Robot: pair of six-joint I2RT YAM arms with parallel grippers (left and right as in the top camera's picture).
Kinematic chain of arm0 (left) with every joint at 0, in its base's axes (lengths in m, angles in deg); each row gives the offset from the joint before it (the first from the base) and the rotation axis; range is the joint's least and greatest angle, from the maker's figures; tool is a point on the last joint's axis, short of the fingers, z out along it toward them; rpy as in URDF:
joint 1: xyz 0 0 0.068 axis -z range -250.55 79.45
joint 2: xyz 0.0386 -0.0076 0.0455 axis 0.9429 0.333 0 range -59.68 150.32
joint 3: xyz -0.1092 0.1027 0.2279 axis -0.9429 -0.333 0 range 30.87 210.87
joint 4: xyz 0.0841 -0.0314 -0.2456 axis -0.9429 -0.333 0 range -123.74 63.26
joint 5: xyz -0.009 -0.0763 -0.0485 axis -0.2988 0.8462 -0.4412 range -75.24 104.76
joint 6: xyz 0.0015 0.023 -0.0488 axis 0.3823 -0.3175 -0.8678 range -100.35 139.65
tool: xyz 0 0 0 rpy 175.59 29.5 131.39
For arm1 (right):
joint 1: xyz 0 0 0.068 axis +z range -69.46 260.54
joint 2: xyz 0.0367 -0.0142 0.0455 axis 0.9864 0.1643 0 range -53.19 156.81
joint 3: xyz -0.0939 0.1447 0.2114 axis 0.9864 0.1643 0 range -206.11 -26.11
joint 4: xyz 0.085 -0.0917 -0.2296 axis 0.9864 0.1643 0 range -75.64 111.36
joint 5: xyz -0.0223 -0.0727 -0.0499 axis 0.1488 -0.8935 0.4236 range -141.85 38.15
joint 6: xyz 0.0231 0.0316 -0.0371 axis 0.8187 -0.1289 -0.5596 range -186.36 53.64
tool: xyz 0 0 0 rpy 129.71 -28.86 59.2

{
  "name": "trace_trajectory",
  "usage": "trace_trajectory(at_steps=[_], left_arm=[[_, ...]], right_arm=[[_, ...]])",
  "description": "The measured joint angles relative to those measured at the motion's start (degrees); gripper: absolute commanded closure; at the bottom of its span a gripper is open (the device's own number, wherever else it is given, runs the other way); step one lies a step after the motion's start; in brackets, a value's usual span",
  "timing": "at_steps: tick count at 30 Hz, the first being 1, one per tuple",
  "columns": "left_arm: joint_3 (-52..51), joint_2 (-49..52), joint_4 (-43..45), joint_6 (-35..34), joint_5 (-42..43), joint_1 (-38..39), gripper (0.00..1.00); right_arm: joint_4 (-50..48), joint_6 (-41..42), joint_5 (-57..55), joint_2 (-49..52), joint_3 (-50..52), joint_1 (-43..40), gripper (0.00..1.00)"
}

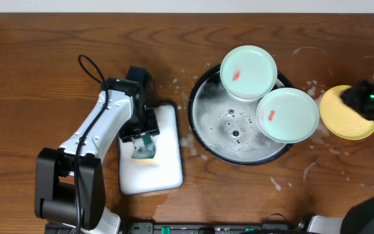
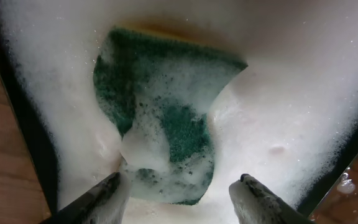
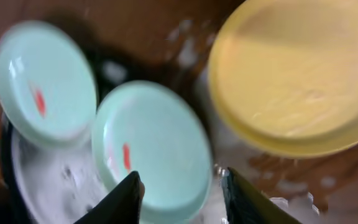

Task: Clean dirty plates on tray and stack at the side
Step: 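Grip the rim of a pale green plate in the basin with right gripper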

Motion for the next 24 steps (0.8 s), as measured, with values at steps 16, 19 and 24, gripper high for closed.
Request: trace_trajectory(at_steps=[16, 19, 24], left_arm=[[0.00, 0.00, -0.31, 0.00, 0.00, 0.00, 0.41], [0.00, 0.00, -0.33, 0.00, 0.00, 0.00, 0.40], [0.00, 0.00, -0.33, 0.00, 0.00, 0.00, 0.40]], right_arm=[[-9.75, 0.15, -24.20, 14.58, 5.03, 13.75, 0.76], [-9.73, -0.20, -24.15, 16.22, 5.03, 13.75, 0.86], [-9.42, -0.68, -23.54, 17.70, 5.03, 13.73, 0.99]])
